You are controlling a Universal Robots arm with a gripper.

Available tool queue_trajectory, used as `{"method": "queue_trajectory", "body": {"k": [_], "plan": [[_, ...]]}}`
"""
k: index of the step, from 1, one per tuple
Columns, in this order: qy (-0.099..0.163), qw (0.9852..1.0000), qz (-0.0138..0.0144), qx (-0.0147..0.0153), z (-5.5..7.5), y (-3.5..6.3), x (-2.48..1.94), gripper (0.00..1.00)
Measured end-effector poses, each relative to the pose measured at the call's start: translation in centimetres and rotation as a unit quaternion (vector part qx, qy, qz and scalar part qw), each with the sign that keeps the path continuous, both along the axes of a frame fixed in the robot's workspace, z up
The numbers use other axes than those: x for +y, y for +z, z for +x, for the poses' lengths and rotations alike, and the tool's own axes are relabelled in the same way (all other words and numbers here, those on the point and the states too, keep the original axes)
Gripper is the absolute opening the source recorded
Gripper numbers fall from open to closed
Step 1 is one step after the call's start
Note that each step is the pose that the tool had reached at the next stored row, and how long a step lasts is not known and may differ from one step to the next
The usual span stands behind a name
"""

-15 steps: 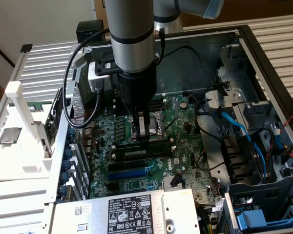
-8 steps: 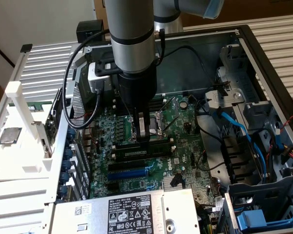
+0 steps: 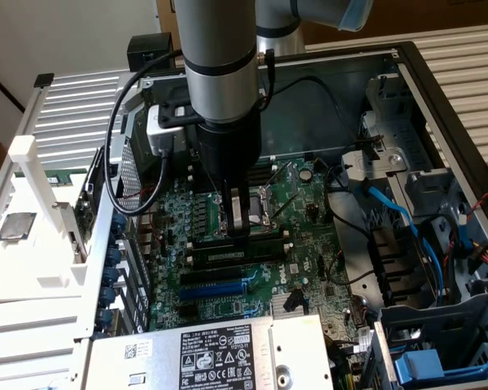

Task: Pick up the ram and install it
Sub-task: 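Press down the ram until it locks into place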

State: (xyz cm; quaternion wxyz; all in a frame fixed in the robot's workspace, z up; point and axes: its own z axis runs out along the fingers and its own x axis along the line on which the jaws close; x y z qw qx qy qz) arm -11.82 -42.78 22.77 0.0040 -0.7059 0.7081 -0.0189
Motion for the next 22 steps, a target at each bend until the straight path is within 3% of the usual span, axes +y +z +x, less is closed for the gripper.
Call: {"method": "queue_trajectory", "body": {"k": [22], "plan": [[0.000, 1.0000, -0.0002, 0.0001, -0.09, -0.06, 0.00, 0.10]]}}
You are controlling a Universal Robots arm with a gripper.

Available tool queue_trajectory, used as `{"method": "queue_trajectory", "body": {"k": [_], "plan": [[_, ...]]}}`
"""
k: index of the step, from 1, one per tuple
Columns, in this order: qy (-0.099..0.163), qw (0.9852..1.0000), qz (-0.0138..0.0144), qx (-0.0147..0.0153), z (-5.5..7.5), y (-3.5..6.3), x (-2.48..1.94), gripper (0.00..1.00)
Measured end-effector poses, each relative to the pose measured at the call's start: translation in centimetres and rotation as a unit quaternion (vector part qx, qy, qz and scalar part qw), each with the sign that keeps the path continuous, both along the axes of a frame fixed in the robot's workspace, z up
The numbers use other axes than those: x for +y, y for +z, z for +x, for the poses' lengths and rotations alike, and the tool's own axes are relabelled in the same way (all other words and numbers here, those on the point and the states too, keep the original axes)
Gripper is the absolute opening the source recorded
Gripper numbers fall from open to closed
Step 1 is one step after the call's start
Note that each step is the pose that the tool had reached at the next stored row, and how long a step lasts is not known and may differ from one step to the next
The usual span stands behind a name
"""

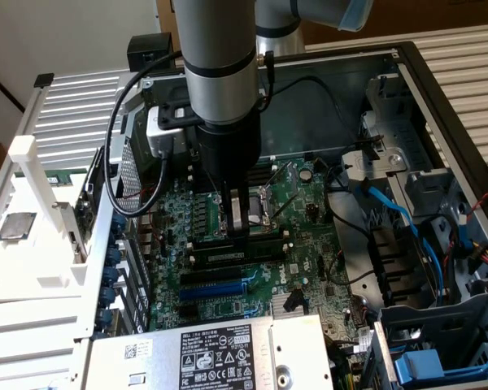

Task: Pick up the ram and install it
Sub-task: 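Press down the ram until it locks into place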

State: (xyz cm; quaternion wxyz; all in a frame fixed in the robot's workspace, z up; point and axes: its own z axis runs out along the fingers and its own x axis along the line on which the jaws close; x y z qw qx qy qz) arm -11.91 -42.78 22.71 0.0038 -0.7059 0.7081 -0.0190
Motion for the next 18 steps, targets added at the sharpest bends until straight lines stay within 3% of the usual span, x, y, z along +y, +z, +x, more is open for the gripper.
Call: {"method": "queue_trajectory", "body": {"k": [3, 9, 18], "plan": [[0.000, 1.0000, 0.0009, -0.0003, 0.0, 0.34, 0.01, 0.10], [0.000, 1.0000, 0.0001, 0.0003, 0.0, 2.29, 0.00, 0.10], [0.000, 1.0000, 0.0000, 0.0003, 0.0, 2.40, 0.00, 0.10]]}}
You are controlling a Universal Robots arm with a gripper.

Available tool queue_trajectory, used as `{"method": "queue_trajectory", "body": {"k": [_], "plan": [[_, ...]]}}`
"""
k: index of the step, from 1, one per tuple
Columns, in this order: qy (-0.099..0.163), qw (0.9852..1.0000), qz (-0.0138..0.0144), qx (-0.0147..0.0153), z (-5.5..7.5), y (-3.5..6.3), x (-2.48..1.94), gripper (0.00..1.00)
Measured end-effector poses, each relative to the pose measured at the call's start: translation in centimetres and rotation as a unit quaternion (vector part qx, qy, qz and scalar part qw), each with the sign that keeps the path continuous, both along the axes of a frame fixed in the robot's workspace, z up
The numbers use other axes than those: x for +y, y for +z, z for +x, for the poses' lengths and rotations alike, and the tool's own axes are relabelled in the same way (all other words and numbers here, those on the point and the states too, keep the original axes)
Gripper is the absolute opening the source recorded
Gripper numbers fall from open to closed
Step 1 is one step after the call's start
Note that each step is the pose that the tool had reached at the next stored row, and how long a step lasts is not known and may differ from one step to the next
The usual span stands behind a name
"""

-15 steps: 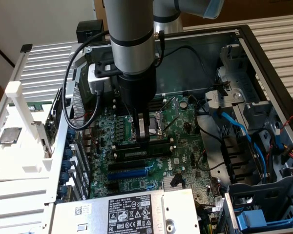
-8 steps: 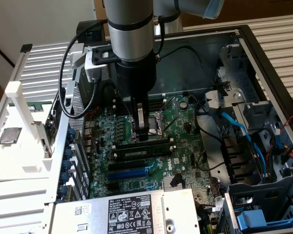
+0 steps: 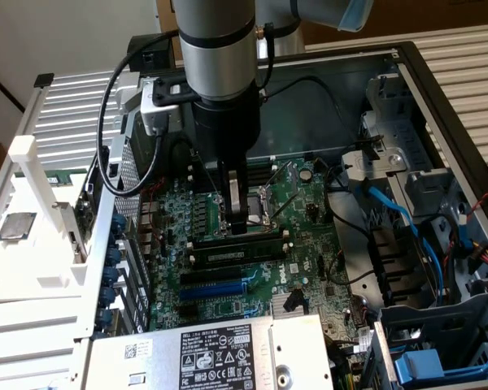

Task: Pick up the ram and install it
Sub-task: 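Press down the ram until it locks into place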

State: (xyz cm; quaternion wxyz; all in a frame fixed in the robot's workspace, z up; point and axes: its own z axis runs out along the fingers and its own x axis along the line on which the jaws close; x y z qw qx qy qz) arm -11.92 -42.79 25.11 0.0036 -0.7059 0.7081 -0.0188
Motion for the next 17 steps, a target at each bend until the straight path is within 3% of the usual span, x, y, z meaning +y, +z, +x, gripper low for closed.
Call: {"method": "queue_trajectory", "body": {"k": [4, 10, 17], "plan": [[-0.026, 0.9997, 0.0000, 0.0000, 0.00, 0.00, 0.00, 0.10], [-0.083, 0.9966, 0.0000, 0.0000, 0.00, 0.00, 0.00, 0.10], [-0.146, 0.9892, 0.0000, 0.0000, 0.00, 0.00, 0.00, 0.10]]}}
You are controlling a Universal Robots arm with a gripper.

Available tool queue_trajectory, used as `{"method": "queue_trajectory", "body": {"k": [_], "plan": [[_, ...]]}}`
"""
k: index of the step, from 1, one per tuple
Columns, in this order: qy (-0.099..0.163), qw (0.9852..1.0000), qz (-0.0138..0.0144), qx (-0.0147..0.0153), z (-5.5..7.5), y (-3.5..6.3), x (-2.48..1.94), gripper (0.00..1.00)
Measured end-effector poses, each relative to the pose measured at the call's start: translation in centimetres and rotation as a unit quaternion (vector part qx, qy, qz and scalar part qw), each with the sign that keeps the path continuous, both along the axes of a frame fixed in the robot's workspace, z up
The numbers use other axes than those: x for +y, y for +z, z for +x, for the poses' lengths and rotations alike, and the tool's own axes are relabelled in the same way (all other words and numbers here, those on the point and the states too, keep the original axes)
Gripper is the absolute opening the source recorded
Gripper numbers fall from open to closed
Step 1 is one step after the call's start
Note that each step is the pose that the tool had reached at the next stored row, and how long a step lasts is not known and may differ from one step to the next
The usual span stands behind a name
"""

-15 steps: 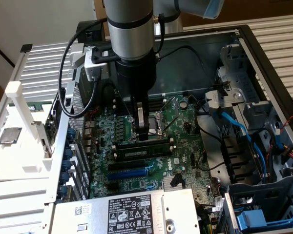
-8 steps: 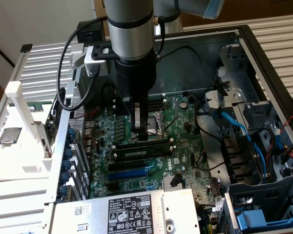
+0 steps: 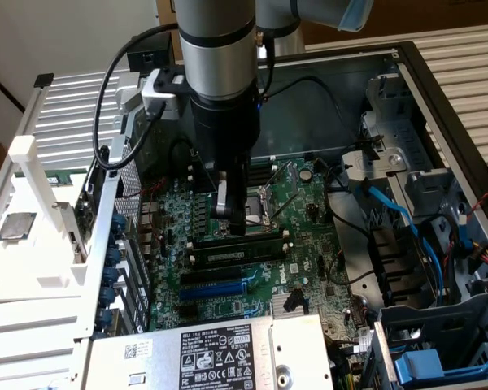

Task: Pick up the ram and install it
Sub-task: 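Press down the ram until it locks into place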

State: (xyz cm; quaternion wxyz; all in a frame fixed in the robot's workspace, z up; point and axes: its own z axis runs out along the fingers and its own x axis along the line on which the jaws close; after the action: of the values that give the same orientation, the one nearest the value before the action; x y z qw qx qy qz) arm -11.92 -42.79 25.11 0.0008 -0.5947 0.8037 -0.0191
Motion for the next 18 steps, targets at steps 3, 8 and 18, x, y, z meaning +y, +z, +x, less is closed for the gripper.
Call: {"method": "queue_trajectory", "body": {"k": [3, 8, 18], "plan": [[-0.031, 0.9995, -0.0002, 0.0014, 0.00, 0.00, 0.00, 0.10], [-0.084, 0.9964, 0.0000, 0.0035, 0.00, -0.03, 0.00, 0.10], [-0.176, 0.9844, 0.0003, 0.0047, 0.00, -0.06, 0.00, 0.10]]}}
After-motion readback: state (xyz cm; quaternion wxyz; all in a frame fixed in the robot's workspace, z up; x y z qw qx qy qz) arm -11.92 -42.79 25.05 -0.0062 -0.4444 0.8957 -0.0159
